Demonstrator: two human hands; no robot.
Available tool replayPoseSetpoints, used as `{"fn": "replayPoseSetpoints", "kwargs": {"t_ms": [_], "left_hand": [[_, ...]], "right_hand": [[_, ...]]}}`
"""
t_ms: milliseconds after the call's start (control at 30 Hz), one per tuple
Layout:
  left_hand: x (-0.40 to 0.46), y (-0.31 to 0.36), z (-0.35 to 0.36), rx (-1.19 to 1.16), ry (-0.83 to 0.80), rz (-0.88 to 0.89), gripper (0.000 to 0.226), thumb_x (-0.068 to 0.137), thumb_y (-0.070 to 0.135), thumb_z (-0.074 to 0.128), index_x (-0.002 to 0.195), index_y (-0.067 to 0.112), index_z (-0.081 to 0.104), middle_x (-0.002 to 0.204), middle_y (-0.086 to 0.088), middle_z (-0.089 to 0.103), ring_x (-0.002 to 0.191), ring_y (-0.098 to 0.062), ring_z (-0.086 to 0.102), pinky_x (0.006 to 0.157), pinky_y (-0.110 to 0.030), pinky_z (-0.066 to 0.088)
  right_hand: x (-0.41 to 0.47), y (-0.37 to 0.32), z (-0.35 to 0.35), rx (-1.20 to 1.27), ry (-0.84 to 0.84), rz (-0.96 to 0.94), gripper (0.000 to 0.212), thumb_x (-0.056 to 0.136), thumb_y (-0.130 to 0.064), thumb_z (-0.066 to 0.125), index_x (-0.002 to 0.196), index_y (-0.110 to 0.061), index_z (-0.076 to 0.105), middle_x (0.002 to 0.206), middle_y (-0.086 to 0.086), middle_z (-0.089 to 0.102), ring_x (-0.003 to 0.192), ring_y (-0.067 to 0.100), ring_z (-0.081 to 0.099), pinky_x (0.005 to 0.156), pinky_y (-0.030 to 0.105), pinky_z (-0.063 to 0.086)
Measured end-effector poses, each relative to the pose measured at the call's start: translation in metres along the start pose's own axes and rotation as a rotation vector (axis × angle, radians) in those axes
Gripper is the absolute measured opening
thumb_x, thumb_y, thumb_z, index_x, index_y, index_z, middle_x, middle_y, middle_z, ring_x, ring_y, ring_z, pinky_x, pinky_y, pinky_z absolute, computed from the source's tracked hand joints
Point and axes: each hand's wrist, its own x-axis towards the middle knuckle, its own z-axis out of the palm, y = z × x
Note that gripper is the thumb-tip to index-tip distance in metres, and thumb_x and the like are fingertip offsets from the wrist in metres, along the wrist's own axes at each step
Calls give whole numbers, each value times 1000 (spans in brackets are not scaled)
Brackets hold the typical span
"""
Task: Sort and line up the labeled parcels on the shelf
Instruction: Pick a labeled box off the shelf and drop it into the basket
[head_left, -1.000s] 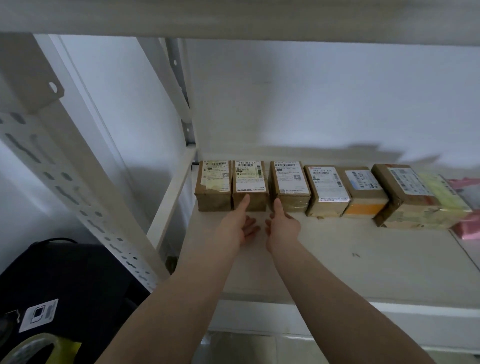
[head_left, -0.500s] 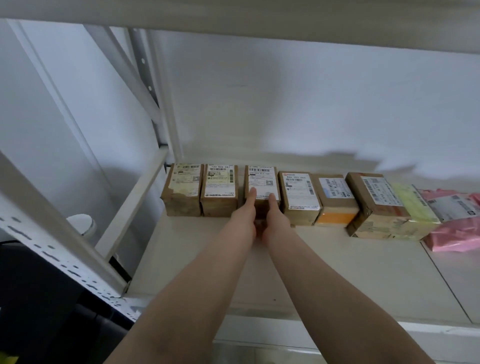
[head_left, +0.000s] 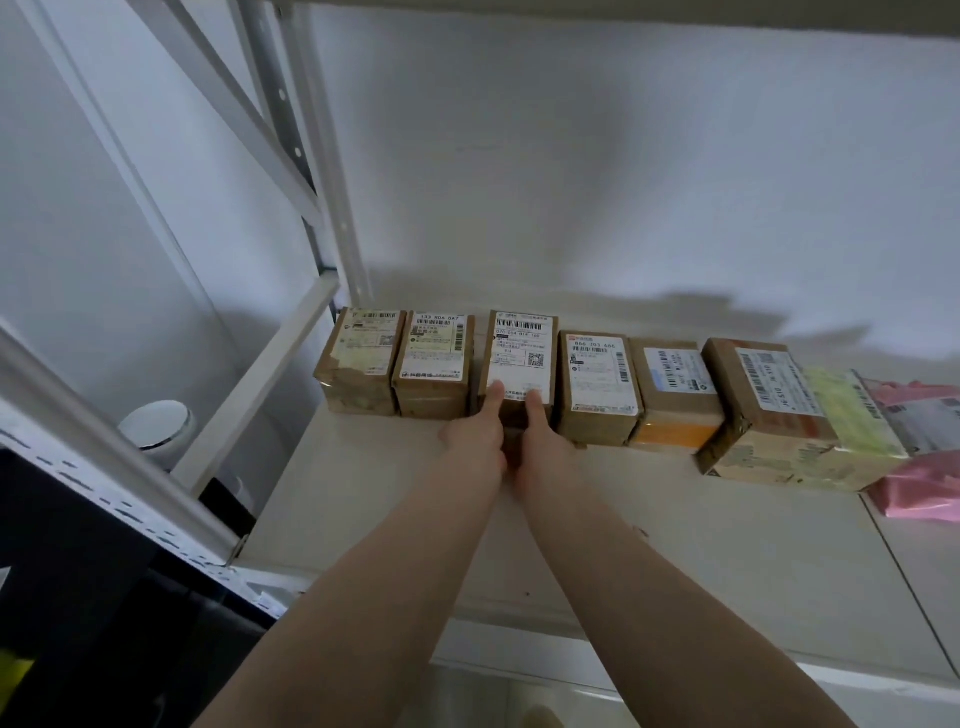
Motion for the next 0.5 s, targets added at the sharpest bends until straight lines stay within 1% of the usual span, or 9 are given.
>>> {"fn": "replayPoseSetpoints", "kwargs": {"t_ms": [33,67,133,200,267,300,367,433,500], "left_hand": [[2,-2,0,-36,-4,5,130,-3,78,74,112,18,60,99,-10,73,84,-32,71,75,-49,58],[-1,-1,0,-73,-19,5,124,2,76,77,111,18,62,97,-10,74,83,-32,72,74,-50,58],[-20,6,-4,-153,-69,-7,101,28,63,85,113,14,62,96,-12,74,83,-33,72,72,-52,59],[-57,19,-9,-227,-85,34,70,60,42,86,118,11,60,101,-15,72,85,-34,71,72,-52,59],[-77,24,-13,-272,-88,88,50,78,25,78,122,13,57,104,-16,70,88,-35,70,75,-51,58],[-82,25,-14,-281,-92,107,45,83,20,74,123,13,56,104,-16,70,88,-34,70,75,-49,59],[-89,24,-17,-306,-111,119,39,88,13,67,125,12,55,108,-16,70,86,-31,70,66,-41,59],[-96,24,-19,-327,-121,121,37,91,9,64,127,10,54,112,-17,69,85,-29,69,58,-34,56],[-101,23,-22,-346,-136,127,37,92,9,62,128,9,56,110,-18,70,80,-25,70,55,-32,57]], "right_hand": [[-3,3,1,48,-20,-2,46,87,-47,68,110,-8,60,99,9,71,71,19,65,55,29,51],[-5,6,2,90,-38,-1,51,86,-47,70,115,-7,61,105,9,72,76,20,68,59,31,53],[-4,12,3,150,-69,-15,50,84,-44,73,119,-9,64,109,11,74,86,23,72,68,35,58],[-4,15,0,170,-72,-51,31,86,-35,73,103,-10,66,99,12,74,88,26,72,79,42,59],[-5,15,-2,194,-63,-81,19,88,-27,72,91,-10,65,86,10,72,86,29,70,83,46,58],[-5,17,-4,192,-65,-91,20,88,-26,72,93,-8,66,85,10,72,86,30,71,82,45,59],[-7,19,-4,190,-65,-98,24,89,-26,72,101,-5,68,91,13,74,86,31,72,81,44,60],[-8,21,-4,210,-70,-102,19,90,-22,70,98,-5,69,94,15,74,89,33,72,84,47,59],[-9,23,-5,230,-81,-110,15,92,-19,68,94,-4,70,94,16,74,92,33,72,89,50,57]]}}
